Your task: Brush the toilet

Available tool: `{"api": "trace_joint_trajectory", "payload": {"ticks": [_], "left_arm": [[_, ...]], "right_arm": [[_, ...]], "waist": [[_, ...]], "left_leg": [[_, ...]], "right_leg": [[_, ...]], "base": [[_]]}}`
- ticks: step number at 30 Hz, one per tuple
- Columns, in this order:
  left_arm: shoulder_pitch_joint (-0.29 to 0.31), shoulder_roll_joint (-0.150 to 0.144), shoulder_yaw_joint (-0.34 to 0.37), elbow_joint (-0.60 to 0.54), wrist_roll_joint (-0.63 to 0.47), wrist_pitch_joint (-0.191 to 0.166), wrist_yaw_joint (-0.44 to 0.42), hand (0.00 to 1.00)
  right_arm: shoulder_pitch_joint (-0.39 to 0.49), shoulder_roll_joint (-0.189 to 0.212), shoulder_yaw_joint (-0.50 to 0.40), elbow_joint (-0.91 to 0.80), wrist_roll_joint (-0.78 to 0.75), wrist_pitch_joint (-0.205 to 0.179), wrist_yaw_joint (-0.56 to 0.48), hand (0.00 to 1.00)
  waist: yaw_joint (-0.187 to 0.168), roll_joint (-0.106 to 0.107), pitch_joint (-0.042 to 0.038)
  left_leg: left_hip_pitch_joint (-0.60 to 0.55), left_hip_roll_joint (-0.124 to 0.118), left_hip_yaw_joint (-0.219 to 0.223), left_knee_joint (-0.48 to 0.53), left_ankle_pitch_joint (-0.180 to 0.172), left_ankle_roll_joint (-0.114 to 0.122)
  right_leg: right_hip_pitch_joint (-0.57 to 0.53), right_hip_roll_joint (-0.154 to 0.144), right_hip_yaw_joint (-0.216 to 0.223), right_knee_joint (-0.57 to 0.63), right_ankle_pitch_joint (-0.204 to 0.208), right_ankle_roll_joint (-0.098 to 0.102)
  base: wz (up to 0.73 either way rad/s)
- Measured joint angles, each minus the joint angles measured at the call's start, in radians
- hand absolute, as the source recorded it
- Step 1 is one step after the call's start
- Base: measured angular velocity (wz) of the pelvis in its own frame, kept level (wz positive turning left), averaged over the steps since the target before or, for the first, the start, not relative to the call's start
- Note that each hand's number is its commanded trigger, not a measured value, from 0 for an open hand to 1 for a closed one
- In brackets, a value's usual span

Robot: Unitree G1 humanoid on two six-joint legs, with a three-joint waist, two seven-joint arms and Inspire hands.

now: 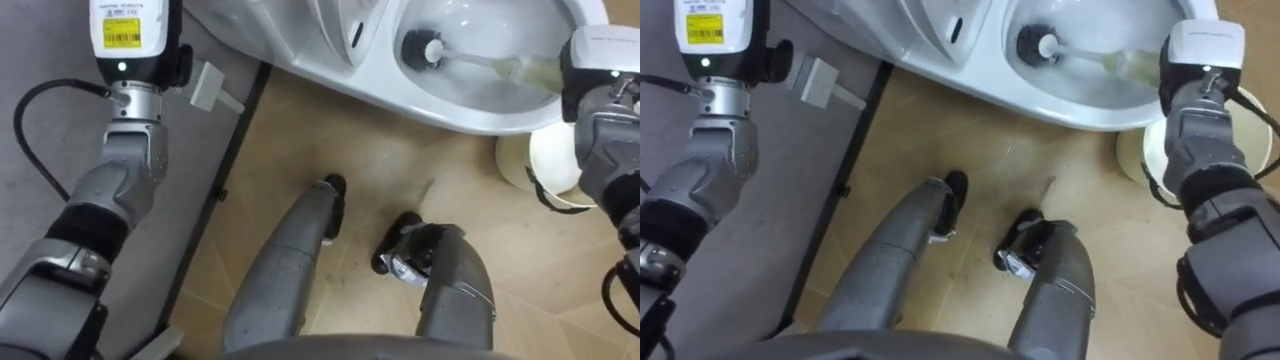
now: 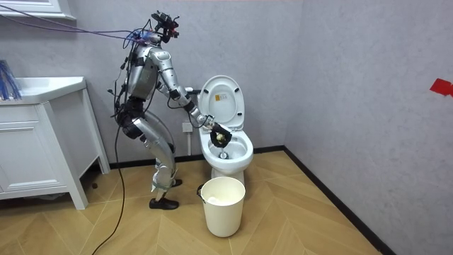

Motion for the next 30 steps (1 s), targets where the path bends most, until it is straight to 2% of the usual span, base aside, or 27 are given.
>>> {"api": "trace_joint_trajectory", "payload": {"ticks": [2,4,7,10,14,17,19,20,22,24,26,28,30], "left_arm": [[0.003,0.002,0.000,-0.002,-0.004,-0.012,0.000,0.00],[0.028,0.007,0.003,-0.028,-0.043,-0.027,0.000,0.00],[0.055,0.006,0.003,-0.041,-0.077,-0.058,0.000,0.00],[0.093,0.007,0.004,-0.058,-0.078,-0.067,0.000,0.00],[0.109,0.009,0.003,-0.064,-0.114,-0.076,0.000,0.00],[0.105,0.012,0.003,-0.073,-0.144,-0.060,0.001,0.00],[0.091,0.014,0.003,-0.078,-0.152,-0.046,0.005,0.00],[0.084,0.014,0.003,-0.078,-0.152,-0.044,0.005,0.00],[0.079,0.017,0.004,-0.082,-0.129,-0.031,0.008,0.00],[0.080,0.016,0.004,-0.078,-0.107,-0.018,0.008,0.00],[0.080,0.016,0.008,-0.076,-0.091,-0.007,0.008,0.00],[0.073,0.013,0.010,-0.063,-0.071,0.006,0.007,0.00],[0.065,0.004,0.010,-0.051,-0.064,0.014,0.003,0.00]], "right_arm": [[0.029,0.001,0.001,-0.040,-0.032,0.006,0.003,1.00],[0.073,0.001,0.000,-0.085,-0.069,0.013,0.001,1.00],[0.116,0.013,-0.005,-0.115,-0.083,0.026,0.000,1.00],[0.125,0.022,-0.008,-0.115,-0.083,0.032,0.003,1.00],[0.100,0.006,0.005,-0.103,-0.064,0.032,0.007,1.00],[0.057,0.005,0.035,-0.012,0.082,0.020,-0.004,1.00],[0.031,0.006,0.026,0.054,0.256,-0.011,-0.007,1.00],[0.026,0.007,0.023,0.067,0.294,-0.015,-0.010,1.00],[0.008,0.020,-0.032,0.099,0.430,-0.037,-0.021,1.00],[-0.005,0.029,-0.081,0.114,0.467,-0.054,-0.022,1.00],[-0.009,0.047,-0.139,0.114,0.450,-0.065,-0.037,1.00],[-0.012,0.063,-0.160,0.109,0.362,-0.073,-0.052,1.00],[-0.007,0.067,-0.170,0.085,0.274,-0.070,-0.052,1.00]], "waist": [[0.001,0.002,-0.0005],[-0.004,0.006,-0.0022],[-0.013,0.010,-0.0051],[-0.019,0.015,-0.0085],[-0.009,0.015,-0.0088],[-0.001,0.013,-0.0087],[-0.005,0.006,-0.0085],[-0.007,0.002,-0.0073],[-0.015,-0.012,-0.0073],[-0.043,-0.017,-0.0060],[-0.073,-0.028,-0.0067],[-0.091,-0.042,-0.0065],[-0.094,-0.043,-0.0065]], "left_leg": [[0.016,0.010,-0.003,-0.001,-0.010,-0.004],[0.039,0.010,-0.008,-0.016,-0.015,-0.010],[0.061,0.011,-0.008,-0.037,-0.016,-0.010],[0.073,0.012,-0.007,-0.044,-0.016,-0.010],[0.071,0.024,0.005,-0.033,-0.016,-0.010],[0.070,0.023,0.008,-0.031,-0.016,-0.011],[0.061,0.007,0.010,-0.029,-0.015,-0.010],[0.057,0.008,0.017,-0.029,-0.015,-0.010],[0.040,0.005,0.030,-0.026,-0.010,-0.001],[0.039,-0.007,0.028,-0.025,-0.005,0.006],[0.039,-0.009,0.031,-0.012,-0.002,0.010],[0.040,-0.007,0.035,0.003,-0.003,0.011],[0.041,-0.004,0.035,0.004,-0.007,0.016]], "right_leg": [[0.019,0.011,0.001,-0.011,-0.004,0.002],[0.047,0.024,-0.003,-0.039,-0.003,0.002],[0.071,0.029,-0.008,-0.062,-0.004,0.002],[0.086,0.032,-0.010,-0.081,-0.003,0.003],[0.088,0.040,-0.003,-0.087,-0.003,0.003],[0.087,0.037,-0.003,-0.081,-0.004,0.004],[0.067,0.018,0.004,-0.048,-0.017,0.008],[0.060,0.014,0.005,-0.041,-0.018,0.008],[0.032,0.003,0.017,-0.020,-0.019,0.008],[0.030,-0.008,0.017,-0.007,-0.021,0.011],[0.030,-0.017,0.021,0.010,-0.025,0.017],[0.032,-0.017,0.027,0.018,-0.024,0.020],[0.032,-0.010,0.031,0.019,-0.020,0.022]], "base": [[-0.01],[-0.06],[0.03],[0.01],[-0.06],[0.04],[0.18],[0.12],[0.00],[0.12],[0.07],[-0.12],[-0.12]]}}
